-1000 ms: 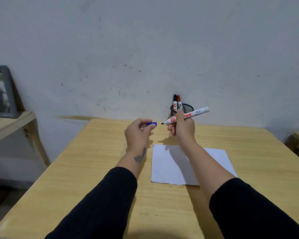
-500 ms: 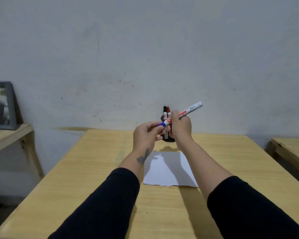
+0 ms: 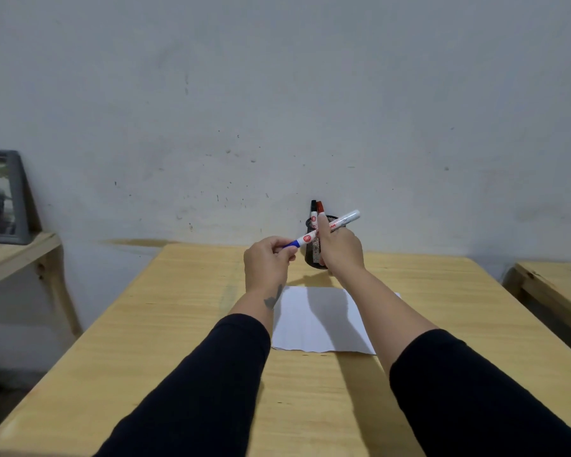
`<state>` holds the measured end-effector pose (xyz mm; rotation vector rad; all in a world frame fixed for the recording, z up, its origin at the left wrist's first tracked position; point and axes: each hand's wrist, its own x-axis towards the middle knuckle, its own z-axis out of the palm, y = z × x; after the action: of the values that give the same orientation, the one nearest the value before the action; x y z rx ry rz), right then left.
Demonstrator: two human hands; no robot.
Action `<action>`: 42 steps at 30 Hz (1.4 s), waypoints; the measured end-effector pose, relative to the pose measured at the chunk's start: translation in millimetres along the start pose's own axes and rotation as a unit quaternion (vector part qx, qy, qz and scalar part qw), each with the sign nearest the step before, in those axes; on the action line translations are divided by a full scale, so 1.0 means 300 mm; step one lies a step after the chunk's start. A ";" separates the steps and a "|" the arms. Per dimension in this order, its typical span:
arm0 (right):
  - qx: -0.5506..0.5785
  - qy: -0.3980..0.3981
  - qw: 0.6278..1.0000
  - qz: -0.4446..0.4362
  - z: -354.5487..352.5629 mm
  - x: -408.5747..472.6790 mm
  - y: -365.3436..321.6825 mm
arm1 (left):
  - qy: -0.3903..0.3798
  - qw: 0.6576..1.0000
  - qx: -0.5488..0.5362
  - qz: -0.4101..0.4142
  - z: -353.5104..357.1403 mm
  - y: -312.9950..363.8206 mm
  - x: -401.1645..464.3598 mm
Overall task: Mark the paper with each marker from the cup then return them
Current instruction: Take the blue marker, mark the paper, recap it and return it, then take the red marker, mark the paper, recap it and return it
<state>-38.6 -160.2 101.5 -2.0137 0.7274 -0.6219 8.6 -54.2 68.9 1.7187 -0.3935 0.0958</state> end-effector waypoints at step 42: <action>-0.162 0.151 0.975 -0.017 0.060 0.442 0.113 | -0.200 0.875 0.438 0.045 -0.085 -0.303 -0.027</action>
<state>58.0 -257.3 83.1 -2.2582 1.0329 -0.8884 33.3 -15.7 -13.9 2.6330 -0.8240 -0.0282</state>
